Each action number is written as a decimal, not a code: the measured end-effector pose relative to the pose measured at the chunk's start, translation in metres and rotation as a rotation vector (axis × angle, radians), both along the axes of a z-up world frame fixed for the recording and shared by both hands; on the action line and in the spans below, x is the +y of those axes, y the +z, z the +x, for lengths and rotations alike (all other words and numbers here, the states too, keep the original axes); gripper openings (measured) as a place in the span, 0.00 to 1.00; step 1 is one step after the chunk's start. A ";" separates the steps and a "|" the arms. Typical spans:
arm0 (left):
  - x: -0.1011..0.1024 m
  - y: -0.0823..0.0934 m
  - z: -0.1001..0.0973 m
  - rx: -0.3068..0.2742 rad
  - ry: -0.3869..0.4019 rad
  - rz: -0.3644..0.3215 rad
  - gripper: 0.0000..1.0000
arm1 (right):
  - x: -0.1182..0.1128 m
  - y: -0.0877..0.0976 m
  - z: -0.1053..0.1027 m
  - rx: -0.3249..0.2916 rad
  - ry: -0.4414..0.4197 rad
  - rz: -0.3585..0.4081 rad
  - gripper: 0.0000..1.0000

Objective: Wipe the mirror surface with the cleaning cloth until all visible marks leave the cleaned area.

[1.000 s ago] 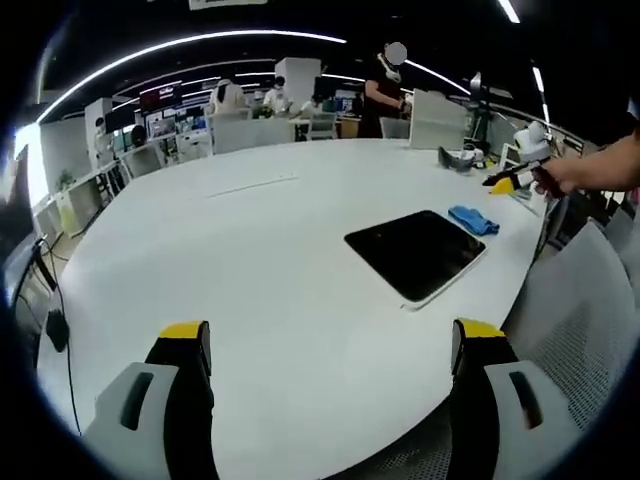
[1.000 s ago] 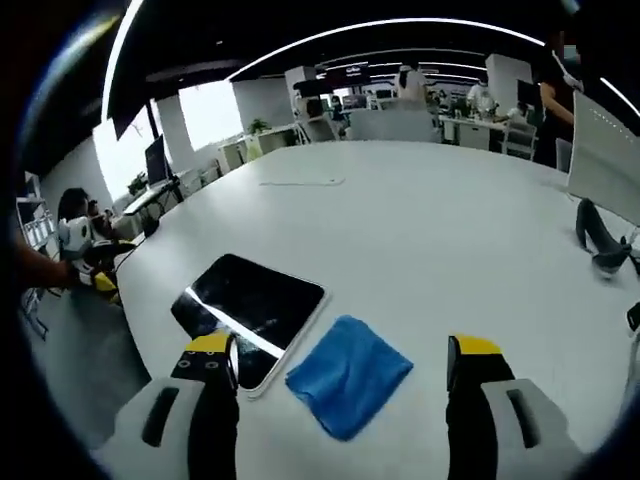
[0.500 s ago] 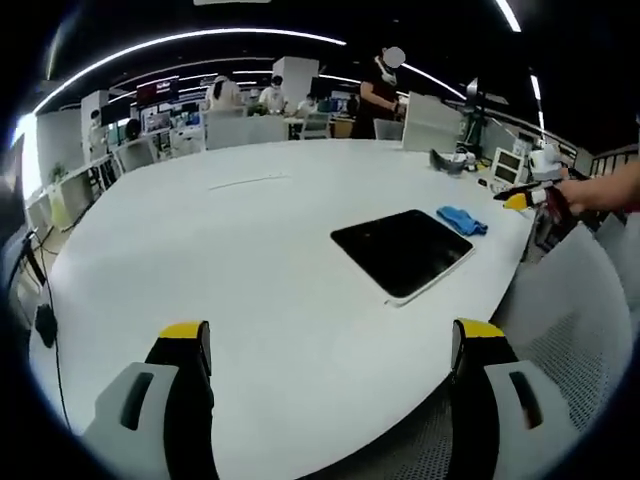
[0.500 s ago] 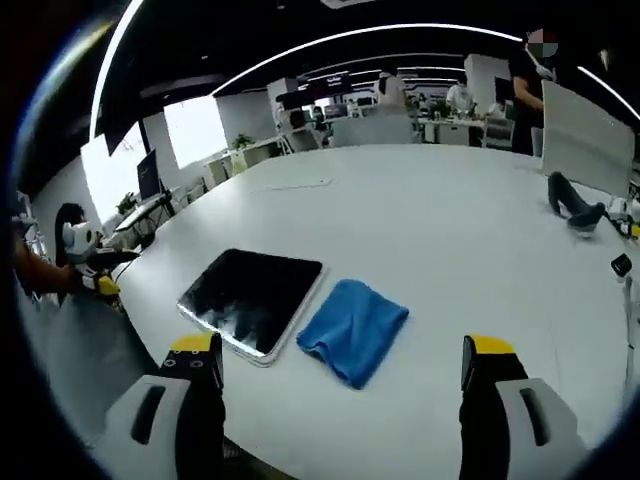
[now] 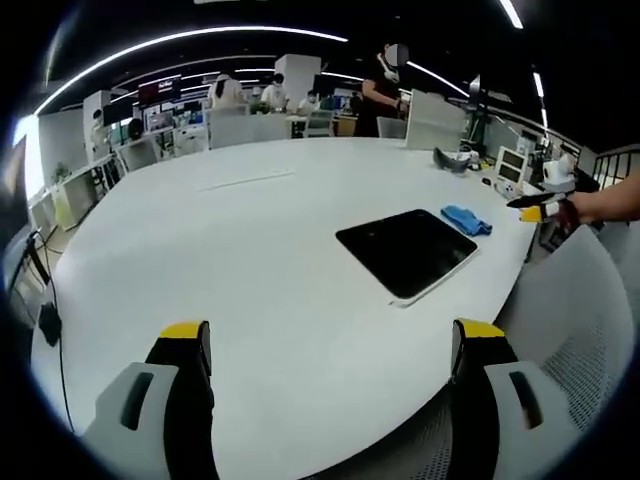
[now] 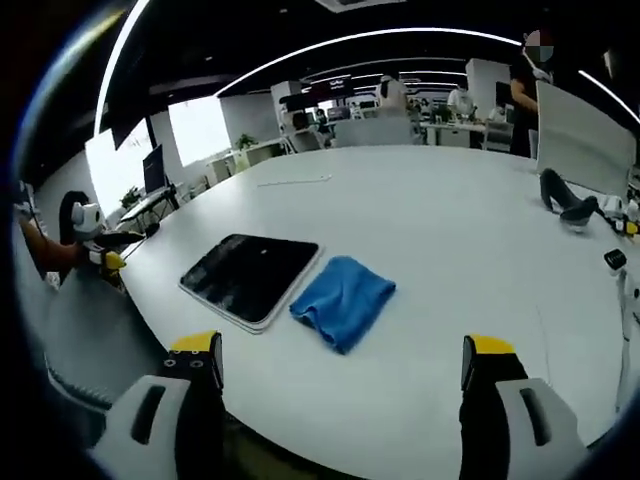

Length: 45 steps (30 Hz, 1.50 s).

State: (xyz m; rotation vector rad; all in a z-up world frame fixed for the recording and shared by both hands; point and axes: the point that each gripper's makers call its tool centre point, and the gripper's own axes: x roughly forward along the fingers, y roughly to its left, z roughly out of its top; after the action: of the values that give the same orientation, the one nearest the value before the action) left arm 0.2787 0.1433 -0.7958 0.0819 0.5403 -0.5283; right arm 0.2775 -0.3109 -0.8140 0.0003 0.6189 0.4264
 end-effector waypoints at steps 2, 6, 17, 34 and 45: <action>0.000 -0.001 0.000 0.006 0.000 0.010 0.99 | 0.000 0.001 -0.003 0.010 -0.015 0.021 0.98; 0.004 0.002 0.002 -0.012 0.016 0.002 0.99 | 0.000 -0.002 -0.004 0.005 -0.006 0.008 0.98; 0.003 0.004 0.001 -0.015 0.025 -0.033 0.99 | -0.003 0.010 0.004 -0.031 0.005 0.002 0.98; -0.005 0.011 0.004 -0.021 -0.005 -0.084 0.99 | 0.011 0.012 0.013 -0.040 -0.066 0.007 0.98; -0.008 0.007 -0.001 0.006 -0.006 -0.078 0.99 | 0.009 0.007 -0.003 -0.023 -0.069 0.026 0.98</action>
State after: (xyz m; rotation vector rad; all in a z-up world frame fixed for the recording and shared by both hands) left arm 0.2781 0.1354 -0.7892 0.0079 0.5249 -0.5553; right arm 0.2746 -0.3023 -0.8072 0.0411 0.5894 0.3671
